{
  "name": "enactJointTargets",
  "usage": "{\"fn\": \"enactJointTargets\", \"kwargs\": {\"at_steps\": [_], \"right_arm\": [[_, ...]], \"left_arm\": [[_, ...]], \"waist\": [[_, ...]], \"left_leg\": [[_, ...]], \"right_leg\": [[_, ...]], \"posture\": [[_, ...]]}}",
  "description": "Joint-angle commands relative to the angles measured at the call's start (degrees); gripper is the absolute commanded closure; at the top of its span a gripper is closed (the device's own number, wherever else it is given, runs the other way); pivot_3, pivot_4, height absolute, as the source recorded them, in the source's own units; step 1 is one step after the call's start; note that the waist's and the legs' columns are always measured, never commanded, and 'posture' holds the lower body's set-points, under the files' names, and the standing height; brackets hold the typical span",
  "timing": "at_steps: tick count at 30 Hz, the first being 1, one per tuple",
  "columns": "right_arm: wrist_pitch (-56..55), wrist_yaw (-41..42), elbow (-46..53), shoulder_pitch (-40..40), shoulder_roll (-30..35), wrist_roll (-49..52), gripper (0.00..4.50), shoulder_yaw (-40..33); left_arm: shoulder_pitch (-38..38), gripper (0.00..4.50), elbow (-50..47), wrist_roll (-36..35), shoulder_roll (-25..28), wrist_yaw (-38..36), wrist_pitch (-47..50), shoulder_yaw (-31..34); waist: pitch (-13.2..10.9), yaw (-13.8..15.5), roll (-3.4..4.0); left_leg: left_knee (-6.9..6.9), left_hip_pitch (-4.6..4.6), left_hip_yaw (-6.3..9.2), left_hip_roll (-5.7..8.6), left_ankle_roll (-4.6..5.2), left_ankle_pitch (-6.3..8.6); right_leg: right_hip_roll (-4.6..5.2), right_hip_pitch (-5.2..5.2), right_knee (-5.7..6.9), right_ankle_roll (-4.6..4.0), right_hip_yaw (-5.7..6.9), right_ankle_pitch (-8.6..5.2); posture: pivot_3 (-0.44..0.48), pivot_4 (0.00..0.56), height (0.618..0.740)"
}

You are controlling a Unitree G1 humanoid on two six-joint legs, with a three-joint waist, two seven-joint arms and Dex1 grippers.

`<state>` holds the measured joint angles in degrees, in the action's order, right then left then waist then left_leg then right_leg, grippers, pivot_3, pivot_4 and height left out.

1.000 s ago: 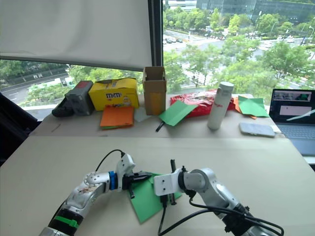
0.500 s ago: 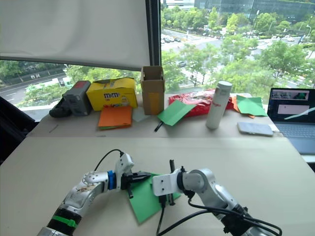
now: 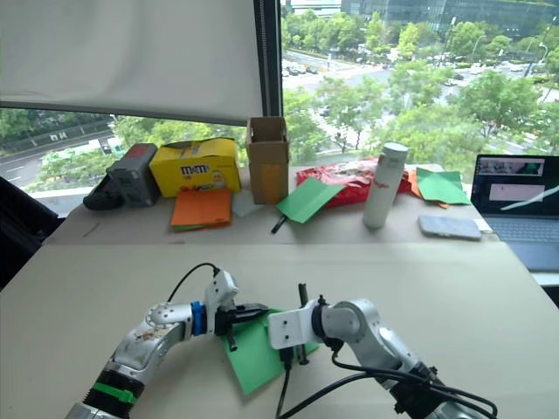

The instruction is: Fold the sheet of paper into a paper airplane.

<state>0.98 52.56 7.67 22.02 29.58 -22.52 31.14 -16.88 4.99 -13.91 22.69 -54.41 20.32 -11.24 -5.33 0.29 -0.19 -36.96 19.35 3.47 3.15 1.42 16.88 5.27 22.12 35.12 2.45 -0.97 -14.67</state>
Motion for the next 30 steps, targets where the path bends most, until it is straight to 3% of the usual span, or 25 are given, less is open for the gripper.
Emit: {"fn": "enactJointTargets", "kwargs": {"at_steps": [1,14,20,27,30], "right_arm": [[-0.6,2.6,-2.0,-1.1,-0.3,-0.9,4.49,3.8],[1.0,2.7,-0.8,-2.1,-0.4,-0.3,4.49,1.9],[3.7,3.5,2.2,-2.7,0.9,1.6,2.58,-0.9],[17.7,7.6,14.3,-5.6,2.9,14.5,2.58,-10.7],[25.6,5.5,15.7,-4.7,0.6,19.4,3.40,-15.2]], "left_arm": [[0.2,4.50,-0.6,0.6,0.5,0.9,-0.4,0.2],[0.0,4.50,4.4,5.5,-0.1,2.6,-1.4,-4.2],[1.0,4.50,4.4,5.3,0.3,2.2,-1.9,-4.3],[2.0,4.50,3.6,4.9,1.0,1.7,-1.9,-3.9],[2.1,4.50,3.4,4.7,1.1,1.5,-1.9,-3.7]], "waist": [[0.0,-0.1,0.00],[0.2,0.2,-0.01],[0.2,0.4,0.01],[0.2,0.3,-0.03],[0.2,0.2,-0.04]], "left_leg": [[0.01,0.00,0.00,0.00,0.00,0.00],[-0.01,-0.17,0.00,0.01,0.05,0.03],[-0.01,-0.14,0.00,0.02,0.06,0.04],[-0.01,0.03,0.00,0.03,0.13,0.09],[0.00,0.02,0.00,-0.01,0.13,0.08]], "right_leg": [[0.00,0.00,0.00,0.00,0.00,0.00],[0.02,-0.01,-0.04,0.00,0.00,0.00],[0.05,0.00,-0.03,0.00,0.00,0.00],[0.11,-0.03,-0.07,0.00,-0.04,0.00],[0.08,-0.01,-0.08,0.00,-0.07,0.00]], "posture": [[0.000,0.150,0.740],[0.000,0.150,0.740],[0.000,0.150,0.740],[0.000,0.150,0.740],[0.000,0.150,0.740]]}}
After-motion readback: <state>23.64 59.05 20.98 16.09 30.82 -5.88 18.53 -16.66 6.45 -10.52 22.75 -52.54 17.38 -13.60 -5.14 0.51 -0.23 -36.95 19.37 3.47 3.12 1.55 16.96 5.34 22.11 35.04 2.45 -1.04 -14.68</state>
